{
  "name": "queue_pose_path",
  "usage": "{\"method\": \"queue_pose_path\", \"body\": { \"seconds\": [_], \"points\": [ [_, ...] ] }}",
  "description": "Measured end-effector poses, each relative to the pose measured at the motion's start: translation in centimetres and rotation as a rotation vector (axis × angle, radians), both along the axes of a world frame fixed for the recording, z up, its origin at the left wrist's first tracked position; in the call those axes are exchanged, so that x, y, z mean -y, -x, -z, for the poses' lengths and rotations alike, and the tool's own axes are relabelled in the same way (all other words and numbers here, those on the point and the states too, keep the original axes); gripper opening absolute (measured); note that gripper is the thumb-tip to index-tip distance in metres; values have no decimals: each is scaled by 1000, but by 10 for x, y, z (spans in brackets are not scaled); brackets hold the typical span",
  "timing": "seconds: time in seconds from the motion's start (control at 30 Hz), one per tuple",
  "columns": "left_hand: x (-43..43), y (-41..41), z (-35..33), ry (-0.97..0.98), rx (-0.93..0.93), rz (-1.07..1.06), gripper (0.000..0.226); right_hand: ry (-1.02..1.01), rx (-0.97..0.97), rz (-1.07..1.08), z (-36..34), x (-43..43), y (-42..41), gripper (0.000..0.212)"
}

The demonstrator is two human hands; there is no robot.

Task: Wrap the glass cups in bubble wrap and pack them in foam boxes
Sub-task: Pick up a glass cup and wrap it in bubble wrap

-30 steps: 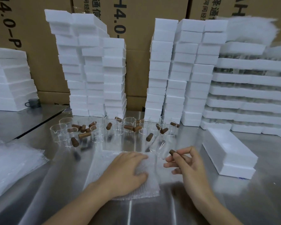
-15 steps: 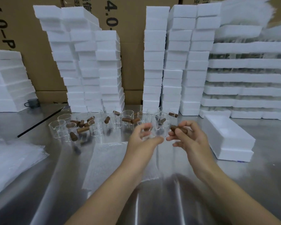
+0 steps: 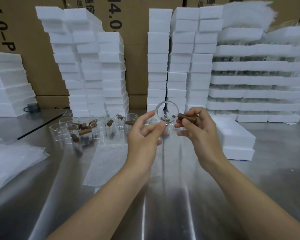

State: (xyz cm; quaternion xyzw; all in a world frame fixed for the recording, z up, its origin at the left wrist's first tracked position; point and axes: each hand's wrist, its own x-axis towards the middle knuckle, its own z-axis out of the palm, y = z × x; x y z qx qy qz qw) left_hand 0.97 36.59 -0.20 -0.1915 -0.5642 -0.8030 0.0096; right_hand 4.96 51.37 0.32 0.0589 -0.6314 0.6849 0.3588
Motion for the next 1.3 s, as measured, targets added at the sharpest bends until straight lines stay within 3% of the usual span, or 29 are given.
{"method": "queue_pose_path", "body": {
  "seconds": [0.33,0.57,0.77,0.83,0.93,1.07,1.3],
  "points": [
    [-3,0,5,-1,74,8,22,-13,-1,-38,-6,0,-4,21],
    [-5,-8,3,78,-65,12,23,-24,-42,-37,-14,5,-8,20],
    [-4,-5,13,19,-136,-91,9,178,-52,-76,-15,5,-5,5],
    [-2,-3,17,62,-147,-109,24,265,-21,-83,-13,6,-3,3],
    [3,0,19,98,-214,-112,53,385,35,-127,-12,10,0,19],
    [6,5,20,151,-296,-99,60,403,118,-160,-9,10,0,38],
    [9,8,16,138,-355,-98,70,338,187,-135,-4,15,3,33]
  ]
}}
